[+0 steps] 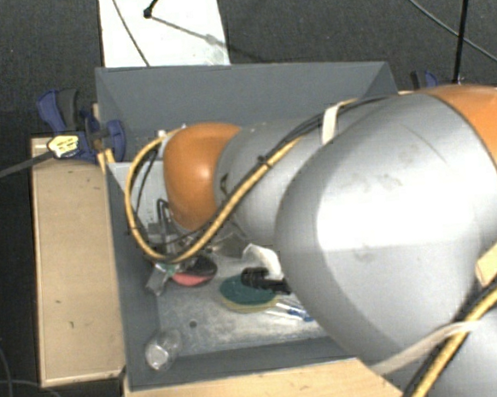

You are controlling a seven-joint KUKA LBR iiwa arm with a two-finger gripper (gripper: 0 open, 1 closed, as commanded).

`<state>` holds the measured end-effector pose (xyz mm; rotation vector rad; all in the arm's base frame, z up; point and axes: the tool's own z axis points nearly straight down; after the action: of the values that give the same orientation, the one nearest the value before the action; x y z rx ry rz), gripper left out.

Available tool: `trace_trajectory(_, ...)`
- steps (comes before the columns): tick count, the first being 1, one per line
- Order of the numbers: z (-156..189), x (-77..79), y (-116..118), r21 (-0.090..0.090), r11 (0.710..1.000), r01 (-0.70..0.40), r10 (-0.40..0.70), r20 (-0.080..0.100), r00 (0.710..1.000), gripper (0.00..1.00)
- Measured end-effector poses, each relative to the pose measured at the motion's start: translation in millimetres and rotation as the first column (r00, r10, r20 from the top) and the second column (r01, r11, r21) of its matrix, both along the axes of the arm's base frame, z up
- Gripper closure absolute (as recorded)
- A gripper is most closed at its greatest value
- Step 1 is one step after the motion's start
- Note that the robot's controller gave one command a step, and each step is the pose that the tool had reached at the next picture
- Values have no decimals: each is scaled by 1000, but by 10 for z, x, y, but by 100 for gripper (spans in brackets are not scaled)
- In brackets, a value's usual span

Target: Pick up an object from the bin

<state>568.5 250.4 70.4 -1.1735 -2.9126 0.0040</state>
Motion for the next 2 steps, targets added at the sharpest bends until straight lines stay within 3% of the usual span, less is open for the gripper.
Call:
trace_trajectory(1, 2, 6, -5, -1, 1000, 0, 0, 1, 1000, 0)
trace_trajectory(2, 0, 2, -2, 0, 1000, 0, 0, 0, 1000, 100)
